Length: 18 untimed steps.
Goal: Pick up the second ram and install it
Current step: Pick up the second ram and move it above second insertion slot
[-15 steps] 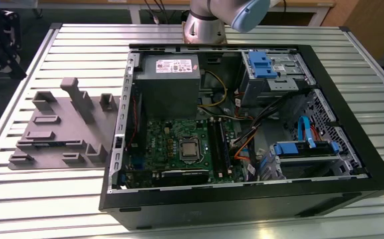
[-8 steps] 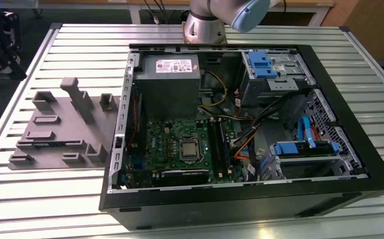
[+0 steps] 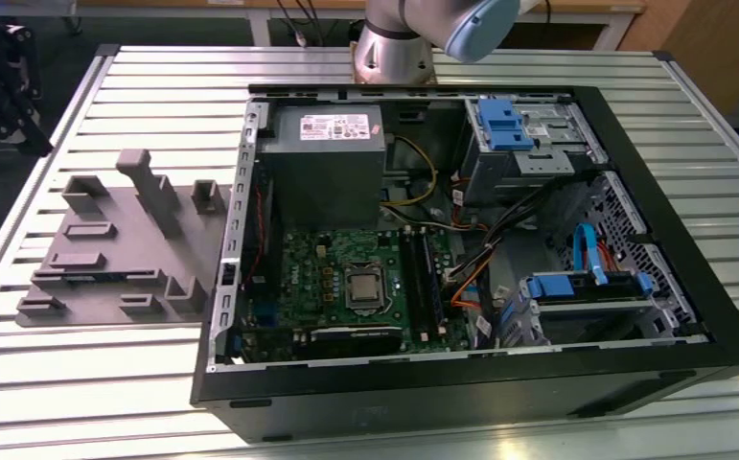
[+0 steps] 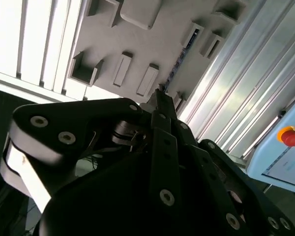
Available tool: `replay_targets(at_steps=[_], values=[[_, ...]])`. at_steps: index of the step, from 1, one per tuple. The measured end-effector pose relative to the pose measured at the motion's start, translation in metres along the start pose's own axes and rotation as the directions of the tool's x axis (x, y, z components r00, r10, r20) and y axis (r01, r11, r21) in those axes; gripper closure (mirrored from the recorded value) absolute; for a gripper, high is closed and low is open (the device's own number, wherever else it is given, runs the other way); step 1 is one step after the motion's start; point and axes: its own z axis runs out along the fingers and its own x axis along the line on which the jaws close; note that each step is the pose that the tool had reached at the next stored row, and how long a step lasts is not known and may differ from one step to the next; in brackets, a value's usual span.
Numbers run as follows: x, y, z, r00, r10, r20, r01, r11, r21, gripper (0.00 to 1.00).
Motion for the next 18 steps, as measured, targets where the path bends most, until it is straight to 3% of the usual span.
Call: replay_targets(at_steps=[7,11,12,13,18], values=[[0.0005,0.0004,0.0109,0.9997,-0.025,-0.0015,0.025,0.9997,-0.0001,0.89],[0.0011,0.0006,0.0181,0.9996,-0.029,-0.0026,0.029,0.9996,-0.0051,0.71],[0.0015,0.0005,0.0198,0.9993,-0.036,-0.0032,0.036,0.9993,-0.0093,0.71],[0.0019,0.0005,0.0215,0.999,-0.045,-0.0035,0.045,0.9989,-0.013,0.64],[0.0034,0.0037,0.0305,0.9983,-0.058,-0.0039,0.058,0.9982,-0.0181,0.64]])
